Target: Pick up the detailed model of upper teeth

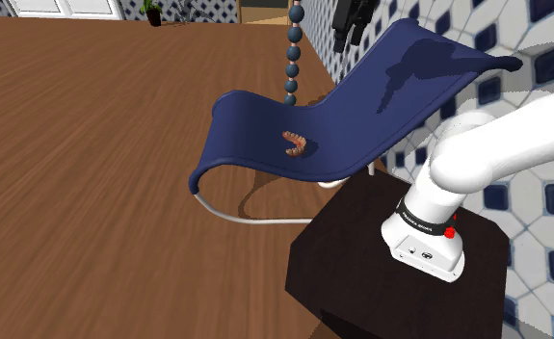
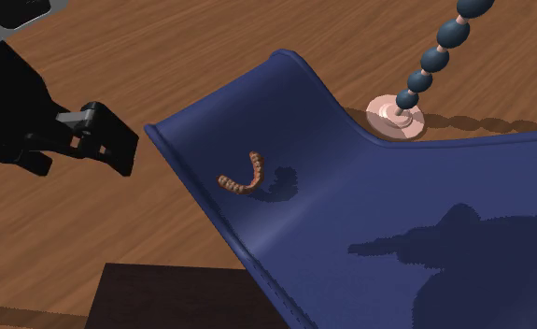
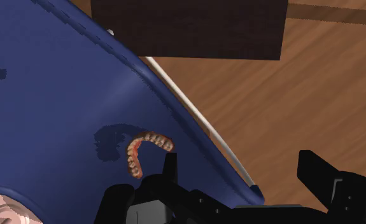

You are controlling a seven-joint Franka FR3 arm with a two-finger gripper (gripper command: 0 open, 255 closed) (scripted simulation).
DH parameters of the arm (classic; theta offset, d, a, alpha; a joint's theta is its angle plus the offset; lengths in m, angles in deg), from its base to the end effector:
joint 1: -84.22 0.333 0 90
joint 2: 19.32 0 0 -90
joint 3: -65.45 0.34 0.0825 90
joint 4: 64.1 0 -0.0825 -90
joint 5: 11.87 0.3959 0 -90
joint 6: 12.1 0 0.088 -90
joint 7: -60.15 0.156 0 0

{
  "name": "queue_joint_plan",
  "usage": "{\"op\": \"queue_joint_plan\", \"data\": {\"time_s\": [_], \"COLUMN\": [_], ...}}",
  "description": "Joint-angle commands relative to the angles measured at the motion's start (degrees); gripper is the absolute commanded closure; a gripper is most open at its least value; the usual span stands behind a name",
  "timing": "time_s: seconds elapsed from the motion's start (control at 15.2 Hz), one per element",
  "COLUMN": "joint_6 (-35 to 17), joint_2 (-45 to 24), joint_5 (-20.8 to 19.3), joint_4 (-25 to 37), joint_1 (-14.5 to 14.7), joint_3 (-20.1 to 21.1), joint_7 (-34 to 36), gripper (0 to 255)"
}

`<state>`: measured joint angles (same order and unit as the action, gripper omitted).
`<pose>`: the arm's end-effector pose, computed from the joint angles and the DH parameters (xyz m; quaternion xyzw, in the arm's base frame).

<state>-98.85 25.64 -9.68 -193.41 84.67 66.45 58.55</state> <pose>0.2982 0.0155 0.6008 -0.9994 -0.0257 -0.0209 0.0128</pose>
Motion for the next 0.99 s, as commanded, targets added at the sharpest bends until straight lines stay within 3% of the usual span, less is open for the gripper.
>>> {"op": "queue_joint_plan", "data": {"time_s": [0.0,0.92], "joint_6": [0.0,-25.4], "joint_2": [0.0,-14.9], "joint_5": [0.0,-1.9], "joint_4": [0.0,-11.5], "joint_1": [0.0,-1.8], "joint_3": [0.0,-8.1], "joint_7": [0.0,-9.4], "gripper": [0,0]}}
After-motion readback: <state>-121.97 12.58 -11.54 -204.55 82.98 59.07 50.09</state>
